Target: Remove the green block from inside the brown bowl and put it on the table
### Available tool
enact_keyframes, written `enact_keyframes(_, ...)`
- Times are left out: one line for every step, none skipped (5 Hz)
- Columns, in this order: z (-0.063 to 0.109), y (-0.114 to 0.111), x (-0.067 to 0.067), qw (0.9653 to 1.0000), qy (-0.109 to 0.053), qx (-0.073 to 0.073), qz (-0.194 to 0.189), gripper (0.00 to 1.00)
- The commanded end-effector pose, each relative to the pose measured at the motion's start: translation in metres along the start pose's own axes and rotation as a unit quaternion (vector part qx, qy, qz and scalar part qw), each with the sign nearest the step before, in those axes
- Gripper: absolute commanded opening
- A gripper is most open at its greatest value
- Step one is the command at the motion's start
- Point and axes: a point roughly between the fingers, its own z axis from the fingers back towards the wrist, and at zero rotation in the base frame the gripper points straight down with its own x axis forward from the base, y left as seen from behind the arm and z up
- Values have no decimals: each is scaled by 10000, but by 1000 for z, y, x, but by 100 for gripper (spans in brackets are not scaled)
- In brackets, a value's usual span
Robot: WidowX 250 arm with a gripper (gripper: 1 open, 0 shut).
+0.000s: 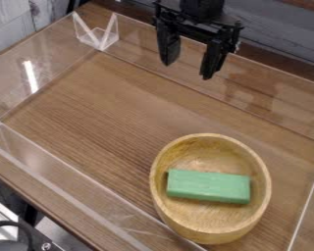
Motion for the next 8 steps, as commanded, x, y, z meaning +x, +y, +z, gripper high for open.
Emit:
enact_keyframes(-14,-23,-21,9920,180,31,-1245,100)
enact_keyframes(-34,-56,-52,9683,366,63,-2470,100)
enact_keyframes(-53,-82,-62,9304,312,241,-3644,100)
enact_keyframes(-55,-80,-67,9209,192,395,-3874,100)
enact_keyframes(-59,-76,-71,9114,116,422,-4092,100)
enact_keyframes(-63,-74,-74,9025,23,454,-4283,100)
enact_keyframes(-66,-72,-76,8959,-96,496,-4413,100)
enact_keyframes(-70,-69,-76,8940,-186,482,-4451,100)
